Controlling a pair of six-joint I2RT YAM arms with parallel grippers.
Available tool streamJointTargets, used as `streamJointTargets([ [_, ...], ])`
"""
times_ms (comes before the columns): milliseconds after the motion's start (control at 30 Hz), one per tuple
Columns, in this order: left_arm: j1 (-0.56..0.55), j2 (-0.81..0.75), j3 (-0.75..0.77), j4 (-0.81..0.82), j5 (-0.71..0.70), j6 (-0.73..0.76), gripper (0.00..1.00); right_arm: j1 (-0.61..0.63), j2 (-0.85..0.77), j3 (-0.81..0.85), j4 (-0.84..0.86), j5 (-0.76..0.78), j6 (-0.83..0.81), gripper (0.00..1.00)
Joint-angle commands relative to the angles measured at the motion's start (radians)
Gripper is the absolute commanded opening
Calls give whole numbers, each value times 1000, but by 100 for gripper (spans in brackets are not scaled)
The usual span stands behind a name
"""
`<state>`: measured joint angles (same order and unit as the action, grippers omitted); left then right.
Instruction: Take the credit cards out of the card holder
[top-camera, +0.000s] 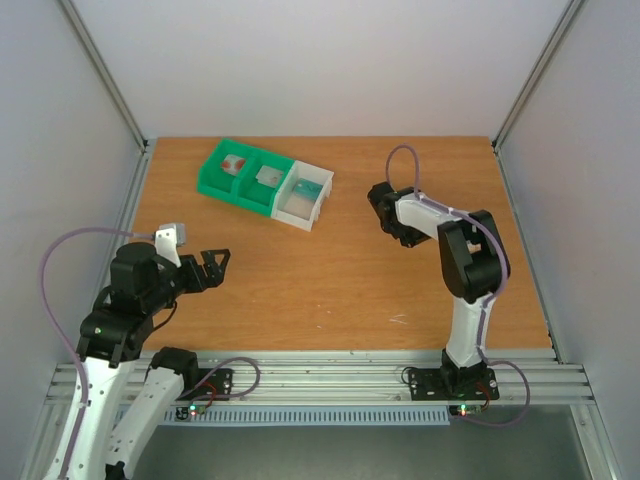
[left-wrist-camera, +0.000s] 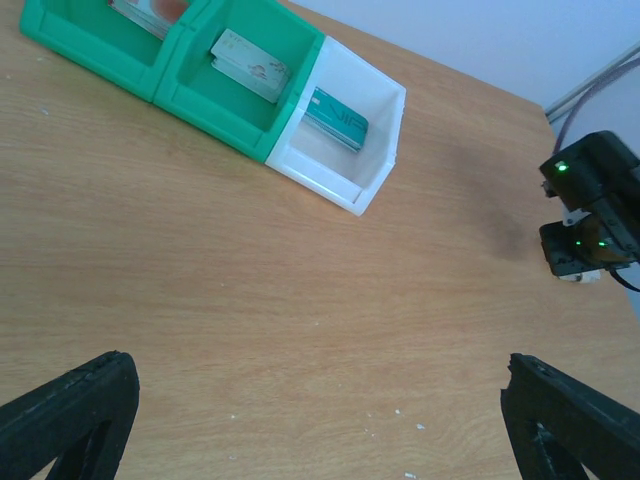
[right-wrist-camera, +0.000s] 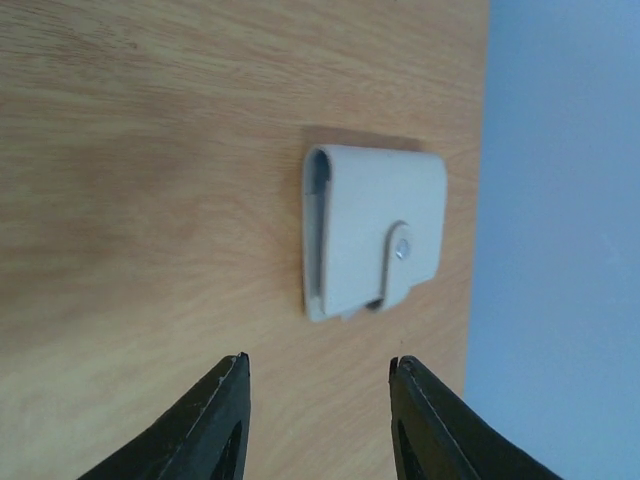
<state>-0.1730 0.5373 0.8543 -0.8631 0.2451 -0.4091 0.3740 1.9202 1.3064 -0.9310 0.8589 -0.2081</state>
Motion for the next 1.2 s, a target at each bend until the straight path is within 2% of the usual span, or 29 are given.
streamJointTargets([
  [0, 6, -14, -3, 48, -32, 31, 99, -40, 130, 77, -7, 35, -25, 39],
  [67, 6, -22, -4, 46, -30, 34, 99, -61, 170, 92, -1, 49, -38, 35],
  [667, 6, -31, -23, 73, -50, 36, 99, -158, 304, 139, 17, 130, -77, 30],
  [1033, 6, -32, -23, 70, -57, 36, 99, -174, 329, 138, 12, 129, -70, 19],
  [1167, 6, -38, -20, 64, -70, 39, 99, -173, 321, 144, -11, 115, -57, 11],
])
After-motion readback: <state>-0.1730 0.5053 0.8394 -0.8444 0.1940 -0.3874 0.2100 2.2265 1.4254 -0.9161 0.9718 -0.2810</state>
